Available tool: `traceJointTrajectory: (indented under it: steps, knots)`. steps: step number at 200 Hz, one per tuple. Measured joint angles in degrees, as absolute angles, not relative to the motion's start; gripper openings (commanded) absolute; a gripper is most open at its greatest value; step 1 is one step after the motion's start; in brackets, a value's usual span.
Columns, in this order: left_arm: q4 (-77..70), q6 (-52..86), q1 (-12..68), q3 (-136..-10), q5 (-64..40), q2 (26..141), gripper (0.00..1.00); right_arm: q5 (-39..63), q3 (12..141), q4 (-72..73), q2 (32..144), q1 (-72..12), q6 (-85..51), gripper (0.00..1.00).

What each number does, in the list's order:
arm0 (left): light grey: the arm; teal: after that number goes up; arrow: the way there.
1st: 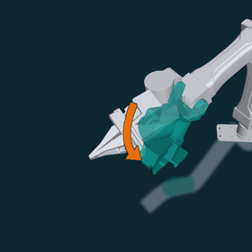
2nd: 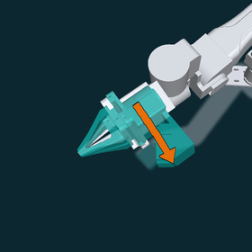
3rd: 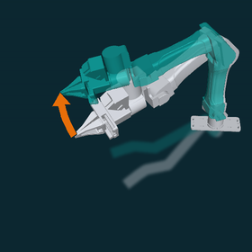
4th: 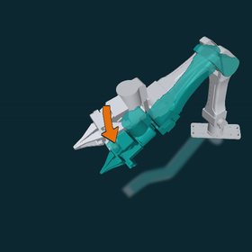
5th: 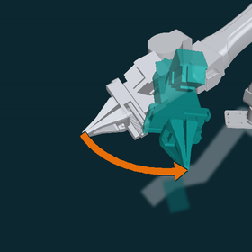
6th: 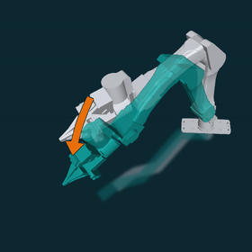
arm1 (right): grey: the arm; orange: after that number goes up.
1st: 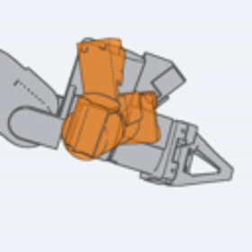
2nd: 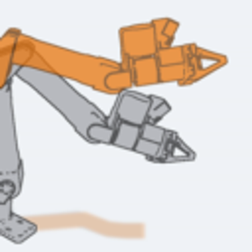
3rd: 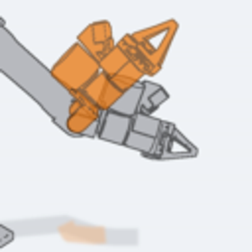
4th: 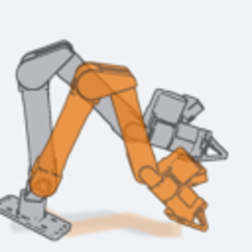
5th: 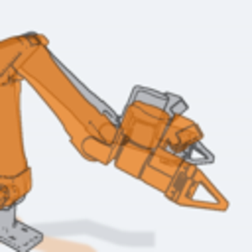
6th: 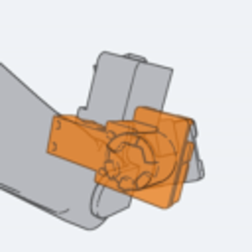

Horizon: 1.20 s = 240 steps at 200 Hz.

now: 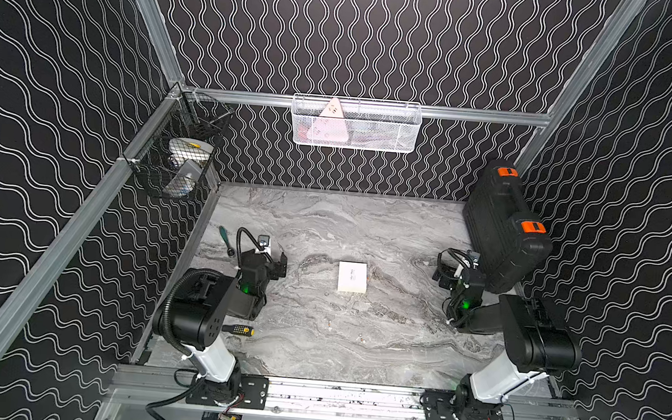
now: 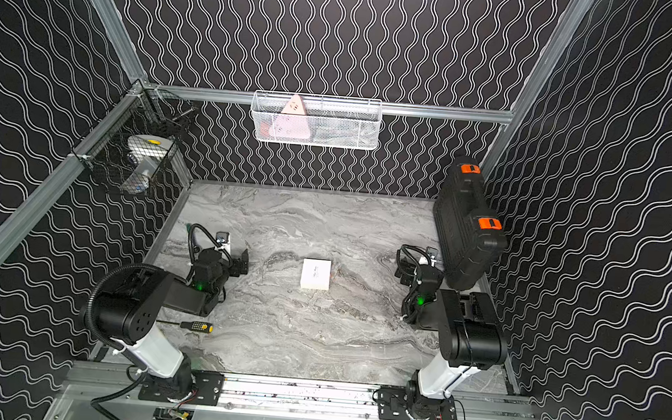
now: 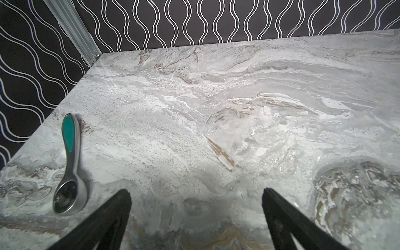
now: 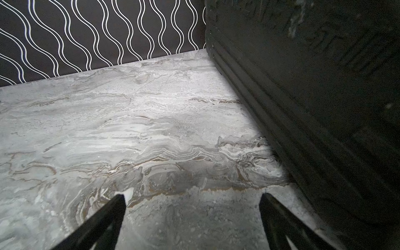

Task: Place the earrings into the drawer-style jewelry box
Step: Open the drawer in the jewelry box.

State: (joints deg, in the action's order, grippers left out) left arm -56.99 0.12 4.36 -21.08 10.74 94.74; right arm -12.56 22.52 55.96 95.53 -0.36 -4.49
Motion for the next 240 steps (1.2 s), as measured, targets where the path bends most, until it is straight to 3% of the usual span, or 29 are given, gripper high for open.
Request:
traceJointTrajectory:
  steps: [110, 137, 170, 208, 240]
  knots:
    - [-55.57, 0.08, 4.36, -21.06, 10.74, 93.3, 0.99, -11.94, 22.57, 54.65, 94.06, -0.23, -4.49, 0.99]
    - [-48.07, -0.01, 5.52, -23.94, 12.47, 84.34, 0.99, -12.49, 26.68, 44.45, 85.76, -0.25, -5.06, 0.99]
    - [-43.09, 2.76, 12.84, -24.75, 21.93, 73.23, 0.99, -11.84, 39.7, 25.47, 76.93, -0.25, -14.48, 0.99]
    - [-30.57, 15.75, 15.35, -32.6, 23.53, 68.2, 0.99, 4.89, 49.19, 8.88, 75.64, -0.32, -28.23, 0.99]
    - [-21.17, 25.69, 15.46, -36.03, 15.31, 70.98, 0.99, 21.89, 47.0, 7.29, 78.46, -2.28, -37.17, 0.77]
